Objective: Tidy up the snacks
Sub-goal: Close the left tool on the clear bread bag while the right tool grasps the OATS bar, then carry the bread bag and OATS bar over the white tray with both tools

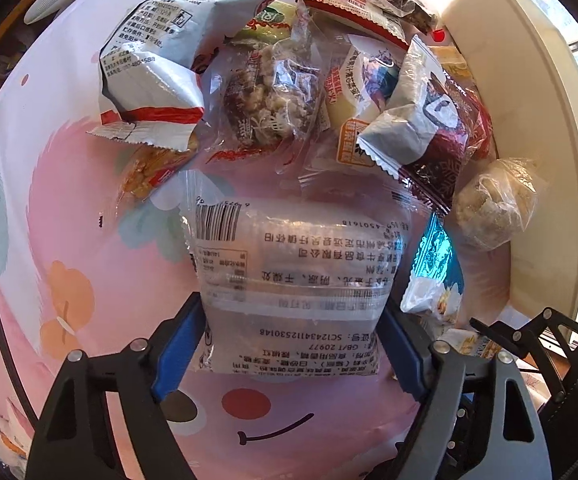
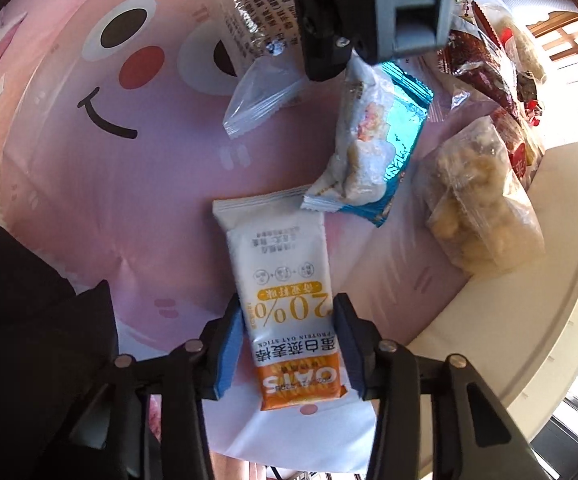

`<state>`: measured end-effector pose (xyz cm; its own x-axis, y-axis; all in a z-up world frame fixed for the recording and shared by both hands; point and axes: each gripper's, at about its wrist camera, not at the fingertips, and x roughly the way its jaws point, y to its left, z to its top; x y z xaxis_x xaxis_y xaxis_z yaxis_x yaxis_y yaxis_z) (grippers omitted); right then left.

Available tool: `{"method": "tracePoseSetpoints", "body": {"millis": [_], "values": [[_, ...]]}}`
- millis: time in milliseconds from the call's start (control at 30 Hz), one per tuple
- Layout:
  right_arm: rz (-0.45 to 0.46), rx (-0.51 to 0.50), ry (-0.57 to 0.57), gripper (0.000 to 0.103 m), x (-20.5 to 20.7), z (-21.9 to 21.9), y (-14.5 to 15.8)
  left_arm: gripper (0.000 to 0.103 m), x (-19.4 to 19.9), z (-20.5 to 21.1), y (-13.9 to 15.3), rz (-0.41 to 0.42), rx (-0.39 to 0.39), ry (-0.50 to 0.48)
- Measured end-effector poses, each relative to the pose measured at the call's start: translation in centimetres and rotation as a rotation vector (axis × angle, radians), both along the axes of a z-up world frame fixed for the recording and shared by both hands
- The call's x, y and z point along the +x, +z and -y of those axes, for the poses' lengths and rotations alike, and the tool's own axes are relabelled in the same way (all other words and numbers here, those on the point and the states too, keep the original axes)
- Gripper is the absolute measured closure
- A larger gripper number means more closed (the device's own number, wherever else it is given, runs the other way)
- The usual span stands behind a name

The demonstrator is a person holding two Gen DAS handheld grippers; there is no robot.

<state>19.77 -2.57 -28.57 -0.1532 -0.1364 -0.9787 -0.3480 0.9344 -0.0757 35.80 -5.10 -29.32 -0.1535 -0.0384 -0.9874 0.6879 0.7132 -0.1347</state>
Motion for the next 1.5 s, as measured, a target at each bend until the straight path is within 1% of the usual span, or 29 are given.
{"method": "tracePoseSetpoints", "body": {"millis": [67,200,233,467,567,767,833,867,1033,1100,1233,1267,1333,1433,1500], "values": [[-0.002,-0.004,-0.001,0.061,0.2,-0.1,-0.2,0.027,0.1,-0.3,0.3,0.005,-0.008,0.003],[-0.006,0.002,-0.027,0.063,0.5,-0.1,-0.5,0.028,-0.1,-0.8,0.8,0.022,-0.029,0.044],[-0.008,0.008,-0.047,0.063,0.1,0.8,0.0,0.029,-0.2,-1.1,1.1,0.026,-0.036,0.059],[-0.018,0.055,-0.185,0.064,0.4,3.1,-0.5,0.03,-0.6,-4.2,2.0,0.064,-0.074,0.153],[-0.029,0.091,-0.261,0.064,0.7,3.8,-0.5,0.03,-1.1,-6.4,2.5,0.08,-0.087,0.208],[-0.022,0.159,-0.386,0.064,0.6,4.8,0.0,0.03,-2.9,-11.3,4.8,0.102,-0.172,0.335],[-0.006,0.172,-0.407,0.064,0.0,5.1,0.6,0.03,-4.1,-12.7,5.7,0.12,-0.21,0.36],[0.006,0.178,-0.416,0.064,0.0,5.1,1.0,0.03,-4.7,-13.5,6.7,0.131,-0.229,0.368],[0.058,0.215,-0.459,0.064,-0.7,5.5,2.8,0.03,-8.1,-17.2,9.6,0.176,-0.268,0.422],[0.078,0.238,-0.48,0.064,-1.2,5.8,3.6,0.03,-9.6,-17.9,10.5,0.198,-0.289,0.439],[0.133,0.293,-0.552,0.064,-2.6,7.1,5.5,0.03,-11.8,-18.8,11.8,0.257,-0.329,0.442],[0.144,0.301,-0.571,0.064,-3.1,6.3,6.7,0.03,-12.5,-19.3,12.2,0.263,-0.345,0.45],[0.166,0.318,-0.613,0.064,-3.8,6.3,8.0,0.03,-13.7,-20.0,12.8,0.283,-0.372,0.464],[0.197,0.338,-0.679,0.064,-5.3,7.3,9.1,0.03,-15.3,-20.9,13.6,0.322,-0.405,0.469],[0.208,0.351,-0.725,0.064,-6.2,8.3,9.5,0.03,-16.3,-21.3,14.1,0.33,-0.429,0.47]]}}
